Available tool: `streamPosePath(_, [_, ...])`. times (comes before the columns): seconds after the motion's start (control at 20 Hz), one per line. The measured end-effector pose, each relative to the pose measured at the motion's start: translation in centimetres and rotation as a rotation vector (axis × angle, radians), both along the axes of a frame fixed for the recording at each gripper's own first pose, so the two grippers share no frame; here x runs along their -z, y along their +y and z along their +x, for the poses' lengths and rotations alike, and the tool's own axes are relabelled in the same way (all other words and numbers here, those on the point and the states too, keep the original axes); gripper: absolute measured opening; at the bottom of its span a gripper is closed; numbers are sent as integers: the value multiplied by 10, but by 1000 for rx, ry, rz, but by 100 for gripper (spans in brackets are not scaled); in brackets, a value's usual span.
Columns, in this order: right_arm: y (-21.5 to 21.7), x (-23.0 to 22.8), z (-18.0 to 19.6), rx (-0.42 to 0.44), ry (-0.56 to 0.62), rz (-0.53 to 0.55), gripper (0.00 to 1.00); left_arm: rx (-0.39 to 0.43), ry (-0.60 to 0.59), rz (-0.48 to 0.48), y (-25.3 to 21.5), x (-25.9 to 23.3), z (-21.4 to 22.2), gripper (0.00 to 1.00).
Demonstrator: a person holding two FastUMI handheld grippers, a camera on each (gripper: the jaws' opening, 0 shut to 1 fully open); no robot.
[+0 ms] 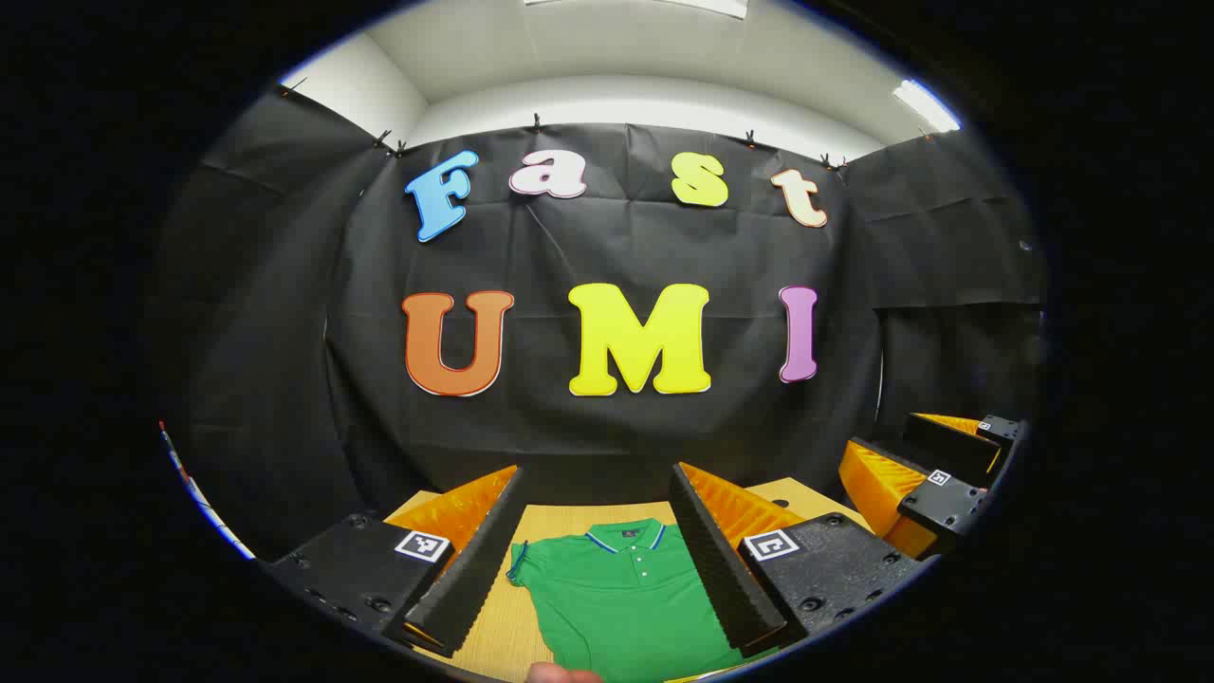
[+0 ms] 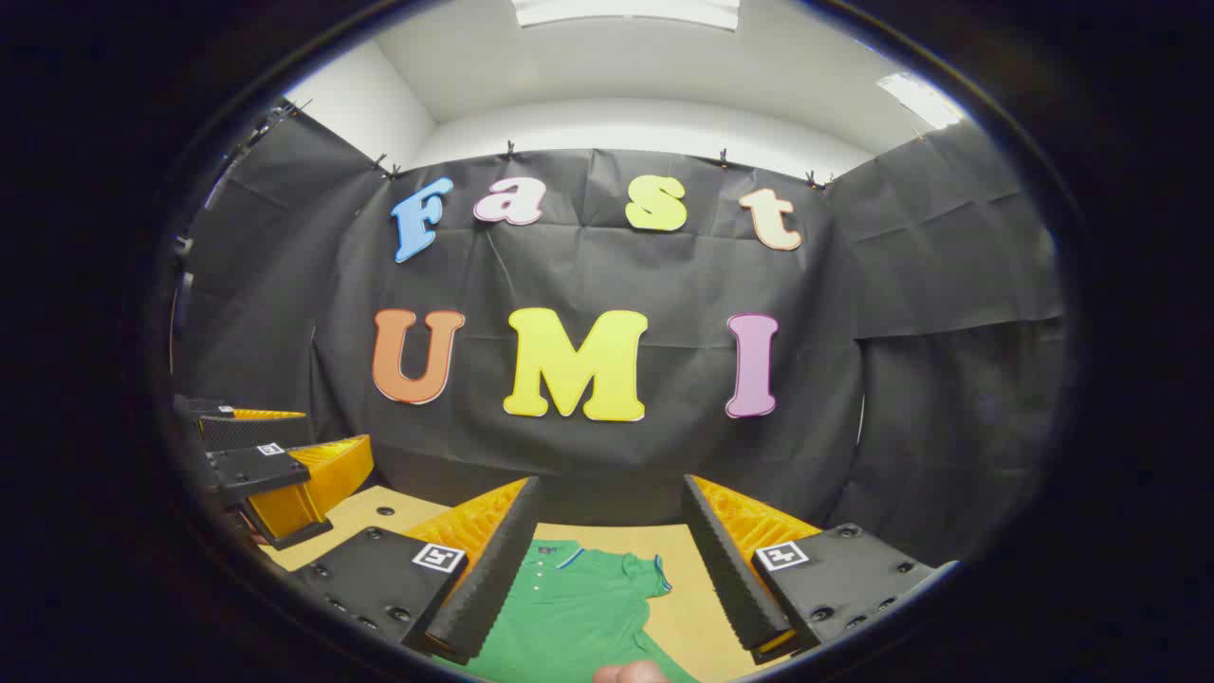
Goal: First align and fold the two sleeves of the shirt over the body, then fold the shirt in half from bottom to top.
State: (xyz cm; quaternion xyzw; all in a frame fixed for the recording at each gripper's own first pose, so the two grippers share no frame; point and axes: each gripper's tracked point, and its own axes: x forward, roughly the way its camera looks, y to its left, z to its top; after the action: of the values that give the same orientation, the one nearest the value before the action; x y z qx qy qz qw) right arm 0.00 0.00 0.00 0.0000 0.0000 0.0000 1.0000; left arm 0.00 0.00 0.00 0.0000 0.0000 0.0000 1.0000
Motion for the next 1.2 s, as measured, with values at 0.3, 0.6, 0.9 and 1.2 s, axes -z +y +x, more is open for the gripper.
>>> streamPosePath(0.3, [2,-1,12,-23,-7,-8,92,-18,-4,7,1,-3,9,96])
streamPosePath(0.6, [-5,-4,27,-28,-12,-9,92,-41,-8,19,2,-6,22,96])
streamPosePath(0.9, [-16,-4,39,-33,-10,-12,93,-53,-3,20,-3,-3,31,96])
streamPosePath(1.2, [-23,-5,61,-49,2,1,93,-73,-12,23,-5,-7,45,96])
